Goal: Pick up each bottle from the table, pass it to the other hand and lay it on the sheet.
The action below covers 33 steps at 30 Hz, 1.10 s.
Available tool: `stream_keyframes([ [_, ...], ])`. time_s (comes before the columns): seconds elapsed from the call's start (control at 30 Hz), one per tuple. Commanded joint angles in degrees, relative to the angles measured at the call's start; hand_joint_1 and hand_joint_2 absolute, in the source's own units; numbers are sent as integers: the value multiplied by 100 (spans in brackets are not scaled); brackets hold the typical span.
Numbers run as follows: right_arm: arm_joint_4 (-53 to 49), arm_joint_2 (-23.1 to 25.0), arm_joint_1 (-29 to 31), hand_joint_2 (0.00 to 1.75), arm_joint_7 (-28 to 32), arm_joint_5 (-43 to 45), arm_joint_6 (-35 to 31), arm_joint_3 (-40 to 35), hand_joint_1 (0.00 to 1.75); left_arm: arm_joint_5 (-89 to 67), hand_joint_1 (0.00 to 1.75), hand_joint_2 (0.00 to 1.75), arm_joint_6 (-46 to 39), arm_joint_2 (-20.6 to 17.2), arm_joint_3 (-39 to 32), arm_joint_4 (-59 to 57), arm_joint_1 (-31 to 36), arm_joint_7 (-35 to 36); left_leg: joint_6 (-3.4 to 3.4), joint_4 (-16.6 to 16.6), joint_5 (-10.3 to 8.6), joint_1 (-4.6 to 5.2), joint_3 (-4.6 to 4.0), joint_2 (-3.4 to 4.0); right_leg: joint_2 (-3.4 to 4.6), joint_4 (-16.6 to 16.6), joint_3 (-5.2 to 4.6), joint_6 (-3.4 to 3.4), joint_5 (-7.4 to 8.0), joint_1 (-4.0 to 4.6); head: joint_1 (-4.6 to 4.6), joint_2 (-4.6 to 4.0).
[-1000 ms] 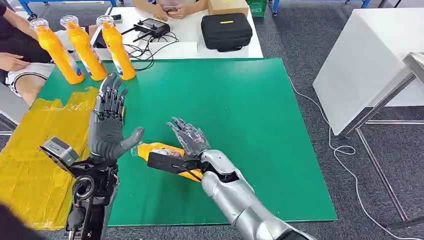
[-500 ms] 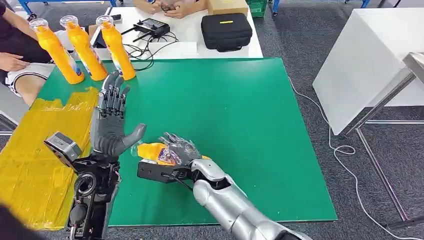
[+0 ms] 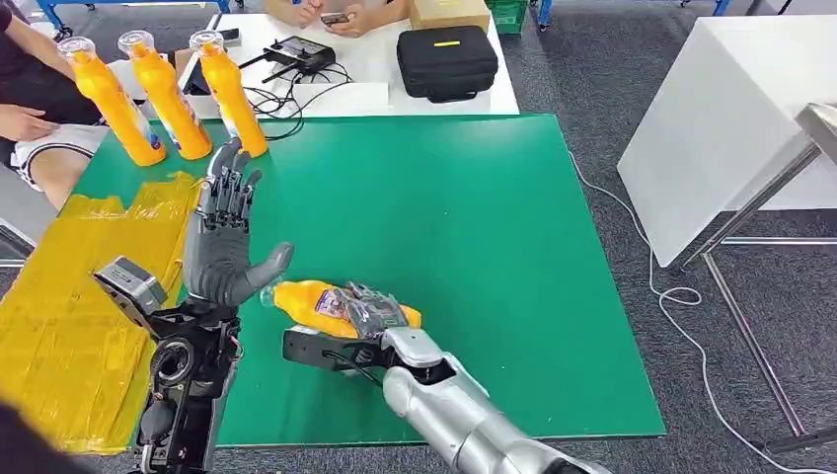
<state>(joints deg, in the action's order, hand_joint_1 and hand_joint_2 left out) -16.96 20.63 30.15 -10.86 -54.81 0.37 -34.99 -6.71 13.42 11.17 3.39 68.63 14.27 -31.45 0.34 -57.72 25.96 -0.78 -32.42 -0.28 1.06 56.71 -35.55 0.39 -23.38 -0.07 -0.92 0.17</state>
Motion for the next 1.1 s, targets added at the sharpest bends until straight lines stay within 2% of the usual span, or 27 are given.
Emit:
stream_keyframes([
  [0.03, 387, -164, 236, 175, -447, -358, 217, -335, 0, -27, 0, 175, -15, 11, 75, -282, 293, 117, 3, 5, 4, 0, 16, -10, -18, -5, 19, 4, -7, 1, 0, 0],
  [0.37, 428, -295, 124, 175, -796, -592, 425, -256, 0, -13, 0, 175, -61, 35, 174, -299, 221, 152, 2, 9, 3, 1, 21, -13, -21, -9, 25, 4, -7, 1, 0, 0],
  [1.1, 422, -338, 100, 175, -911, -803, 725, -167, 0, 11, 0, 175, -46, 55, 188, -387, 226, 162, 3, 11, 2, 0, 34, -15, -21, -12, 39, 4, -6, 2, 0, 0],
])
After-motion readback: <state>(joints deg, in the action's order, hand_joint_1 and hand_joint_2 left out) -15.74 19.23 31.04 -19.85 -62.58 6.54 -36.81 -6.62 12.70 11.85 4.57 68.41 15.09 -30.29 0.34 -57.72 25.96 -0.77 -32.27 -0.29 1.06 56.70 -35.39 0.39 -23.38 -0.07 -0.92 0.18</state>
